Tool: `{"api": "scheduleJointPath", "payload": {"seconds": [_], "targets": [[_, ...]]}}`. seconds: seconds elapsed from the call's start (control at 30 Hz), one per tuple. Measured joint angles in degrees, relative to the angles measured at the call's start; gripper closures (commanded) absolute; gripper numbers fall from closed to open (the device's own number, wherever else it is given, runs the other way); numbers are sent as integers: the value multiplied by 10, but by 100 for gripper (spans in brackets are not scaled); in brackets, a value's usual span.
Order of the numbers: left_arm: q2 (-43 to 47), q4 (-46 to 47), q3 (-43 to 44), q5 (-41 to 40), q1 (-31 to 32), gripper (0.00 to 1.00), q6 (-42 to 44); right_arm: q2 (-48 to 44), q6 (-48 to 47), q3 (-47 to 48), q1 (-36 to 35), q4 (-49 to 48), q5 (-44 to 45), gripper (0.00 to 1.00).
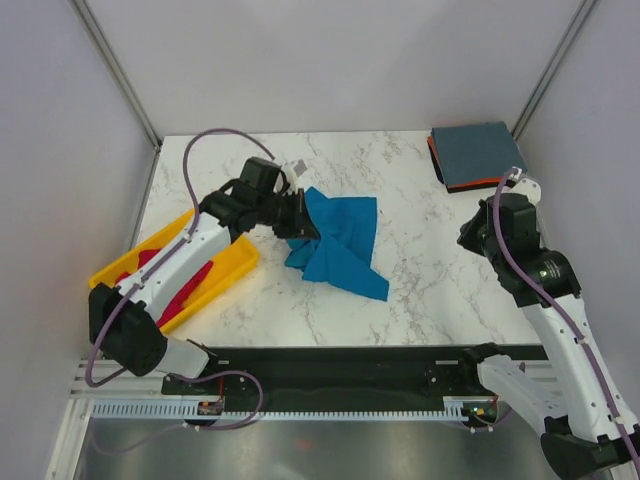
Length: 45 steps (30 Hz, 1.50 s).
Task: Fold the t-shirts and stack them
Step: Flatten the tshirt out
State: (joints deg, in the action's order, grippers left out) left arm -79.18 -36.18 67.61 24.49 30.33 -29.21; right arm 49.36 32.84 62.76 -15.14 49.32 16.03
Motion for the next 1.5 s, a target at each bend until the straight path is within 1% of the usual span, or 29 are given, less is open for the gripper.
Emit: {"api": "scheduleJointPath", "payload": {"seconds": [0.07,0.13,0.2,0.23,0.27,0.3,0.37,0.43,0.5,0.57,0.67,0.73,0.8,0.9,0.93,1.0,1.07,1.17,1.33,1.43,1.5], "targets": [[-33,-14,83,-2,0,98,15,-2,2,16,0,-7,2,100],[-95,-23,199,-2,-1,98,30,-3,2,20,0,-20,3,100],[-163,-26,315,2,-4,94,42,-1,1,17,0,-28,-1,100],[-208,-28,375,5,-7,90,47,1,0,12,0,-38,-9,94],[-237,-27,411,7,-9,87,50,3,1,4,0,-46,-17,89],[-275,-29,449,12,-12,76,54,6,2,-8,0,-56,-31,80],[-323,-34,474,9,-18,65,61,13,9,-43,0,-82,-62,74],[-361,-55,475,-6,-24,58,64,23,18,-84,0,-105,-90,66],[-384,-77,456,-33,-31,56,65,40,35,-134,0,-137,-121,65],[-380,-98,411,-71,-39,54,68,65,51,-181,0,-174,-149,63],[-337,-106,326,-114,-47,54,76,116,64,-220,-3,-214,-170,62],[-279,-105,248,-134,-43,53,81,156,64,-227,-8,-246,-180,62],[-218,-96,183,-139,-27,53,81,193,62,-227,-15,-285,-194,60],[-139,-67,98,-130,13,47,78,243,54,-225,-28,-337,-215,57],[-126,-56,79,-126,25,42,76,263,50,-224,-32,-355,-222,56],[-112,-19,29,-116,56,39,68,294,42,-223,-38,-384,-235,53],[-117,5,-6,-109,75,37,58,316,35,-223,-38,-409,-246,51],[-137,32,-42,-108,90,36,43,338,28,-223,-38,-455,-264,49],[-173,79,-54,-110,96,35,22,371,24,-223,-46,-525,-283,46],[-189,108,-54,-112,96,36,15,391,22,-223,-58,-552,-286,45],[-203,125,-54,-115,97,38,10,402,18,-223,-64,-559,-286,45]]}}
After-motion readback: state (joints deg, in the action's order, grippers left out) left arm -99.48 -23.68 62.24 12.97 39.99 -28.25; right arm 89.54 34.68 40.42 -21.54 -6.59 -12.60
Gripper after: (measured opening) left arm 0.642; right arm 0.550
